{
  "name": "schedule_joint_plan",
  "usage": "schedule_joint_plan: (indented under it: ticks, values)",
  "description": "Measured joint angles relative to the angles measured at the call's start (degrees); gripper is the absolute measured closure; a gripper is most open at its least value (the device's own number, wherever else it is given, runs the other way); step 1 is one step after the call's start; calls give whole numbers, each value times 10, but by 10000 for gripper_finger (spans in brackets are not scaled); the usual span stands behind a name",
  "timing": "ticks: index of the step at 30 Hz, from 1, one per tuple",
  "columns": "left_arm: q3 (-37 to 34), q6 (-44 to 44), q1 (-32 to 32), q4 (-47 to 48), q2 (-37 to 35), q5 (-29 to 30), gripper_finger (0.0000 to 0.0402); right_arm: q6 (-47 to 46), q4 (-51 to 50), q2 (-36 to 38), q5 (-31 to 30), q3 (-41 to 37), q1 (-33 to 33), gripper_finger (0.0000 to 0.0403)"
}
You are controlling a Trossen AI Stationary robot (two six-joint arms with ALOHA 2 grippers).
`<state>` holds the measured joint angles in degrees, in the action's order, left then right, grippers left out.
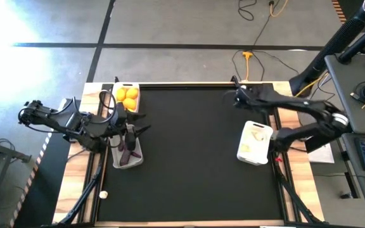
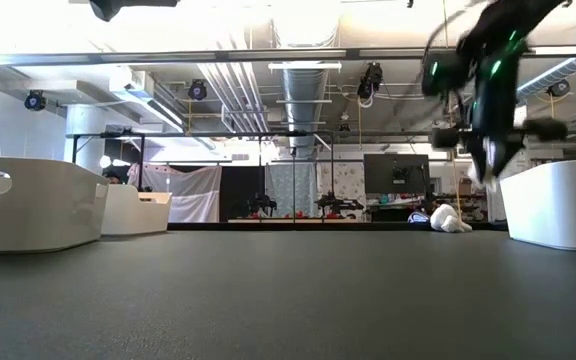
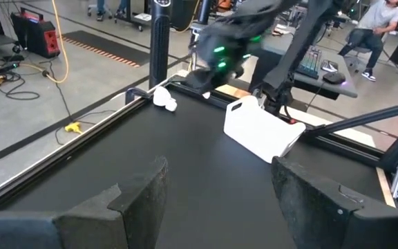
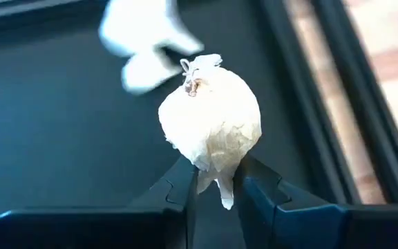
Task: Sort produce into baskets
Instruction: Put the white garlic into the bottom white bin
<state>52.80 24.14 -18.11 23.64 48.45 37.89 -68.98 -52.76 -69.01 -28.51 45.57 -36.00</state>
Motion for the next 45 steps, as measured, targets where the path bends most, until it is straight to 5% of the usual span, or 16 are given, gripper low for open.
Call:
schedule_joint_plan:
  ticks: [7, 10, 14, 17, 28, 38, 45]
  values:
    - [0, -12, 0, 0, 0, -14, 164, -136, -139, 113, 8, 53, 270, 340]
    - [0, -14, 0, 0, 0, -14, 164, -212, -179, 121, 58, 85, 377, 341]
    - [0, -20, 0, -1, 0, -14, 164, -287, -192, 106, 161, 98, 472, 341]
    - [0, -26, 0, -7, 1, -14, 164, -334, -205, 84, 169, 89, 510, 341]
    - [0, -26, -1, -18, 5, -60, 164, -277, -221, -11, 238, 20, 468, 333]
    - [0, -26, -1, -21, 13, -59, 164, -137, -224, -24, 269, 54, 380, 205]
    - [0, -27, -1, -22, 16, -50, 164, -51, -257, -21, 199, 168, 306, 132]
